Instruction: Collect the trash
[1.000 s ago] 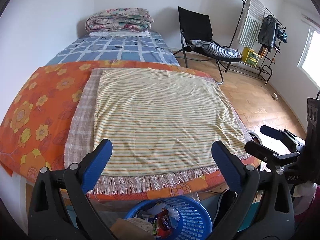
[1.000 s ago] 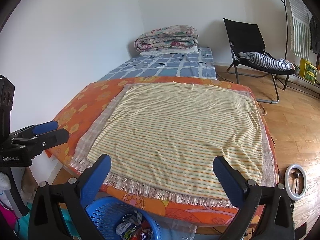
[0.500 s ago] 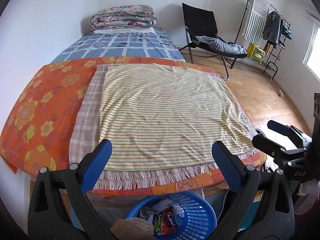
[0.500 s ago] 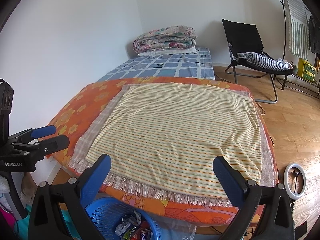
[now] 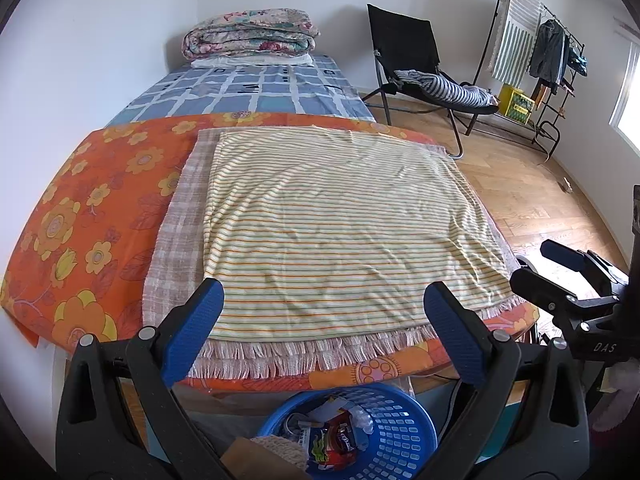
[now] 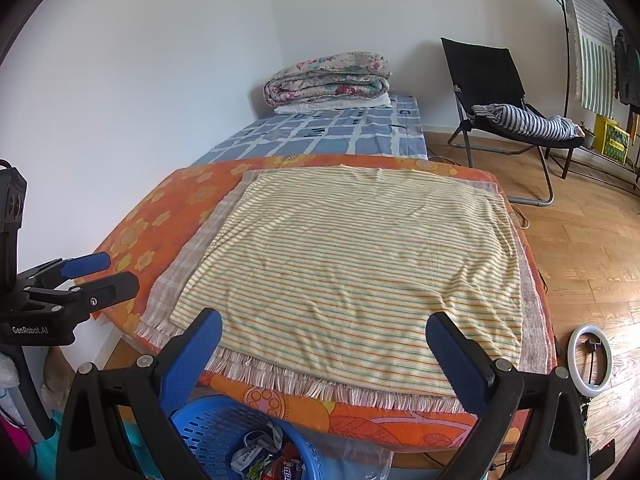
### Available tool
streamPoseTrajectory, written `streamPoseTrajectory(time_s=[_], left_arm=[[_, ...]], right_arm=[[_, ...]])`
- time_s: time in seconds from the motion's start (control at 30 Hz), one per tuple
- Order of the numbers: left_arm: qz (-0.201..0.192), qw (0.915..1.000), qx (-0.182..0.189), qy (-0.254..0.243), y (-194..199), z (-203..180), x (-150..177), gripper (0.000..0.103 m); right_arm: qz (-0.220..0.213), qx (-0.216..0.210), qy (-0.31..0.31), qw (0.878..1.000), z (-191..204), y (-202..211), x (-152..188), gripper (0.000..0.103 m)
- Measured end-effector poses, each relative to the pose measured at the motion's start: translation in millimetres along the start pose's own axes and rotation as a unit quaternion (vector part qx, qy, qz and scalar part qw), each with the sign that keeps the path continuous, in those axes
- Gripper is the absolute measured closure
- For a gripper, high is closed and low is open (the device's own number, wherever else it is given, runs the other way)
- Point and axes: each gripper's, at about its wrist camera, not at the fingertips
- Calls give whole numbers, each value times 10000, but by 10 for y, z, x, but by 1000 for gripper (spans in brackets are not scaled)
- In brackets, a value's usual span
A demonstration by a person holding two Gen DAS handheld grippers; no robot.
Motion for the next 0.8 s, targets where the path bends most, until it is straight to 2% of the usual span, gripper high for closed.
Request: streamPoseTrajectory(time_s=[0.8], left_arm=[[-62,9999,-129,-74,32,93,-20,1]], right_arm=[[12,4,-27,10000,-2,-1,39,0]])
Point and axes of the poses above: each gripper's, at about its wrist camera, not at the fingertips, and y roughly against the way its jaws point, z to its left, x to its underside, and after that the axes turned 10 degrees about y, right-handed
